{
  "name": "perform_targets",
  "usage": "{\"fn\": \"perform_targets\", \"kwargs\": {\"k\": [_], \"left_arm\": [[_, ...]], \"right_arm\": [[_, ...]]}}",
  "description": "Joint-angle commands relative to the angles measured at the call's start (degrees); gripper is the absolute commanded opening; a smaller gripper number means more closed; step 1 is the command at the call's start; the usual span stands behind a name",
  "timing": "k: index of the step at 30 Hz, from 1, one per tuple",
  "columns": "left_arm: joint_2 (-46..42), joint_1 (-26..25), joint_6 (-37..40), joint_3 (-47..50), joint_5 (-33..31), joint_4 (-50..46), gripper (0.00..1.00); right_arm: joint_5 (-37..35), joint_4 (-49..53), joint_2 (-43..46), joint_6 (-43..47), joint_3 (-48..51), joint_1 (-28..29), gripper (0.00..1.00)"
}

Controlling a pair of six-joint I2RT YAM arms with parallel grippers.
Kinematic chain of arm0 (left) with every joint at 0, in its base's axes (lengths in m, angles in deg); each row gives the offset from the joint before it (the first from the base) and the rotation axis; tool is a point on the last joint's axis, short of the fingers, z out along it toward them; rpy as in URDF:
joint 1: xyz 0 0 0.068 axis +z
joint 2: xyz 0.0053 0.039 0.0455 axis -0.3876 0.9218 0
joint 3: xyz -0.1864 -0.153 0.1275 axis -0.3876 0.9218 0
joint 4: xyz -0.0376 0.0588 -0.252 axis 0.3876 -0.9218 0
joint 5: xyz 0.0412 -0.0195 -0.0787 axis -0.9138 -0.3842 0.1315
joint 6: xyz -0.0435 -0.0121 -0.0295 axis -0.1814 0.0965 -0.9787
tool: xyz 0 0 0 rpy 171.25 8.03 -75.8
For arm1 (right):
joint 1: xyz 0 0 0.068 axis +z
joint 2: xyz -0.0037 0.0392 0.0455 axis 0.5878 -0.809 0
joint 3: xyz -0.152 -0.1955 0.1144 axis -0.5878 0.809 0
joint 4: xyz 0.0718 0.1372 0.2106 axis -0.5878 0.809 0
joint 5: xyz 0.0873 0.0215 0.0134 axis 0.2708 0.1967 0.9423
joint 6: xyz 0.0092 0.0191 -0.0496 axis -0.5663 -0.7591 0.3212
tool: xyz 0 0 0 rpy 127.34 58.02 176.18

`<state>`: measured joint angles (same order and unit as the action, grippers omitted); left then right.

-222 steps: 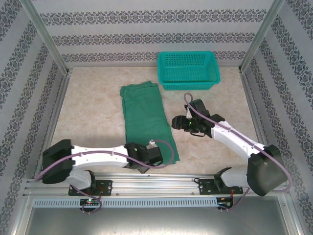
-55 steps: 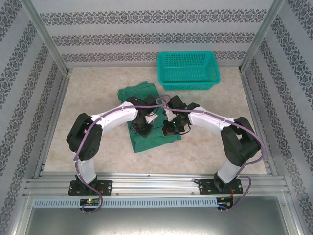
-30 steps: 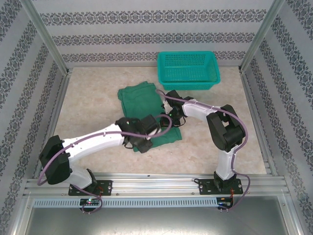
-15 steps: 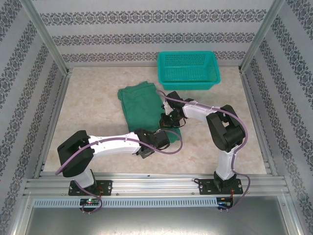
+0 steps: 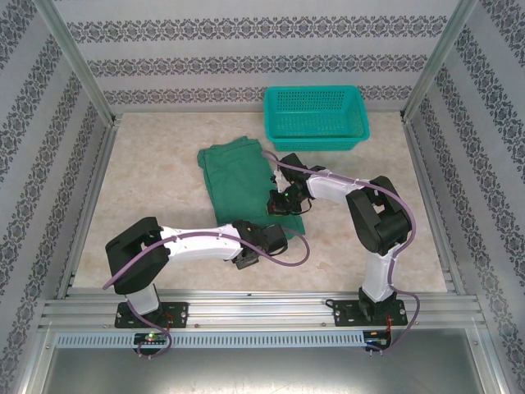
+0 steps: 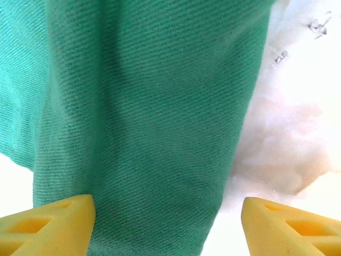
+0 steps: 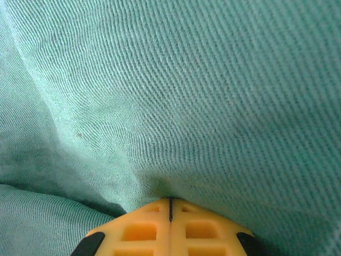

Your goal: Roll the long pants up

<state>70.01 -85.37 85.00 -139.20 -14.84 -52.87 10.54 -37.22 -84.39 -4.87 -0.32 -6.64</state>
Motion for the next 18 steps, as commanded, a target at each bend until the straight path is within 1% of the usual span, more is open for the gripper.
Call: {"fn": "perform_targets", "kwargs": {"k": [1, 8, 13, 16, 17, 18], "left_arm": [[-1.01, 0.30, 2.83, 0.71, -0.08, 0.77, 0.74], [5.99, 4.29, 2.68, -0.59, -0.69, 1.49, 0.73], [7.55, 6.52, 3.20, -0.79, 2.03, 2.67, 0.73], [9.33, 10.09, 3.40, -2.36, 3.56, 2.31, 0.73], [10.09, 11.24, 3.56, -3.18, 4.72, 2.05, 0.77], [10.55, 12.14, 3.76, -3.55, 5.50, 2.22, 0.77]], "right_arm": [[0.80, -0.78, 0.67, -0.63, 0.77, -0.27, 0.00], [0.63, -0.76, 0.99, -0.65, 0.82, -0.49, 0.00], [0.69, -0.85, 1.30, -0.57, 1.18, -0.80, 0.00], [0.72, -1.53, 1.36, -0.93, 1.36, -0.89, 0.00], [0.85, -1.70, 1.21, -1.11, 1.28, -0.89, 0.00], [0.82, -1.81, 1.06, -1.20, 1.20, -0.89, 0.00]]}}
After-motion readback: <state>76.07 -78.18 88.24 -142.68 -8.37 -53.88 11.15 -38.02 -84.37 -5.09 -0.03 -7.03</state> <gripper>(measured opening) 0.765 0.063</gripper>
